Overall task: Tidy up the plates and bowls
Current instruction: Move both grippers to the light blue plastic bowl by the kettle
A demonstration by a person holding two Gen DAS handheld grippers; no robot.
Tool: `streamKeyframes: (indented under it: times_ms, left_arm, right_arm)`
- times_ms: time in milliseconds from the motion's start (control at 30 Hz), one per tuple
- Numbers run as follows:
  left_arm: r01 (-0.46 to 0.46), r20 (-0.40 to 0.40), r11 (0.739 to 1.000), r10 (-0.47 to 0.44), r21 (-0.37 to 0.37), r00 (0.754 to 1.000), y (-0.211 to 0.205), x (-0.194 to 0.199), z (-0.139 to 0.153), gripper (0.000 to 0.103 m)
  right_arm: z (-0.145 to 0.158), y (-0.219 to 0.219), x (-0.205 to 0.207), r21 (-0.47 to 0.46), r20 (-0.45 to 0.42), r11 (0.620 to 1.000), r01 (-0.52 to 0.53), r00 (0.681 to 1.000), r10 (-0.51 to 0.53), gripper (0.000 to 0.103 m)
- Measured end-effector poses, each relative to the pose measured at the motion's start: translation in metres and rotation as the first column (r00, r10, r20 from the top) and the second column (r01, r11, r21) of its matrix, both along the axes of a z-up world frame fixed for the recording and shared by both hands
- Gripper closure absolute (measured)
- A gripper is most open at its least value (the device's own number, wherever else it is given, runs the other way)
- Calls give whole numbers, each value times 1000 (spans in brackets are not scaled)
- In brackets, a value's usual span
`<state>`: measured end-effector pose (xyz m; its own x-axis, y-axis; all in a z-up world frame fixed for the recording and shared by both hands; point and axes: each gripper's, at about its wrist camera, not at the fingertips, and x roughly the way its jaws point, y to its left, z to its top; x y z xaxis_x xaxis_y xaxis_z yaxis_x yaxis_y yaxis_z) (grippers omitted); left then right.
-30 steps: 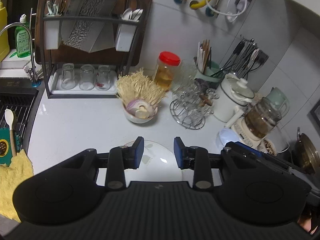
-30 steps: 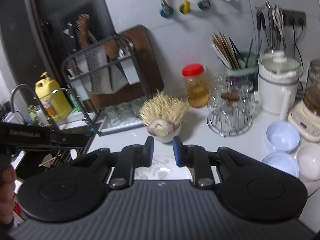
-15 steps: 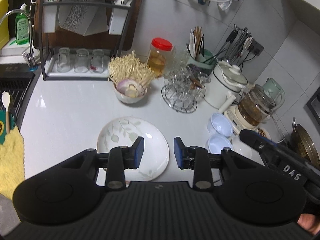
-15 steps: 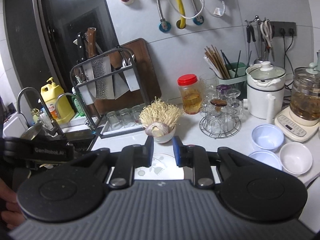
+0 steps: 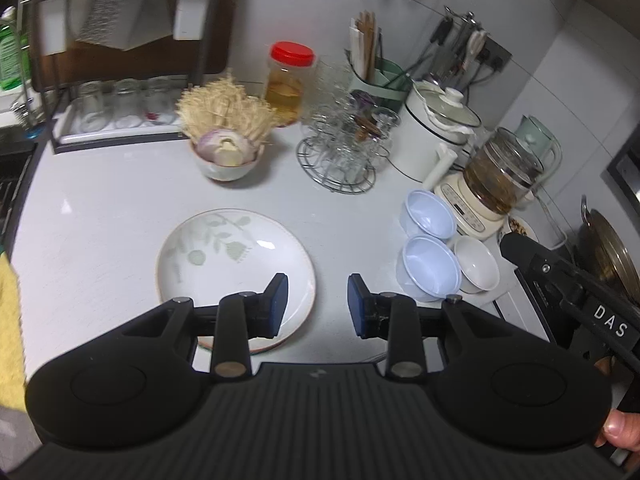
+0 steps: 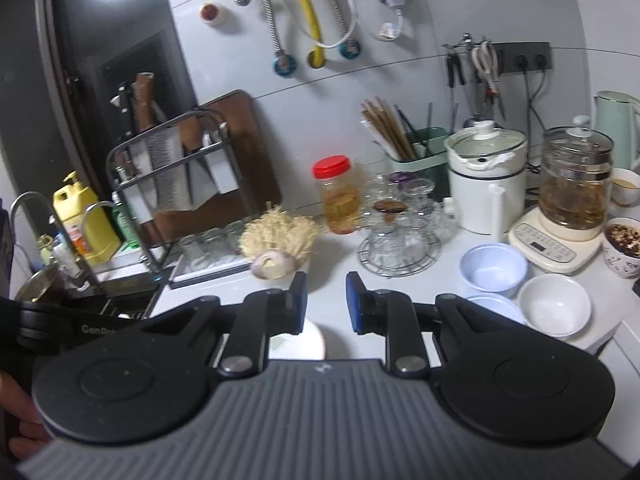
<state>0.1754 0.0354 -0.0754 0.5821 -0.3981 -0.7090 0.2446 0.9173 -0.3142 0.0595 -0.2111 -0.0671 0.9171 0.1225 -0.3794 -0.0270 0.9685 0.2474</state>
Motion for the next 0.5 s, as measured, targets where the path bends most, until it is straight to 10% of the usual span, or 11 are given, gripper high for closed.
streamKeyframes:
  times_ms: [500]
  left_arm:
    - [196,-113,981,-195,-7,974,-105,75,-58,67]
  right_arm:
    - [-44,-95,10,39,-116,946,321,942,-315,78]
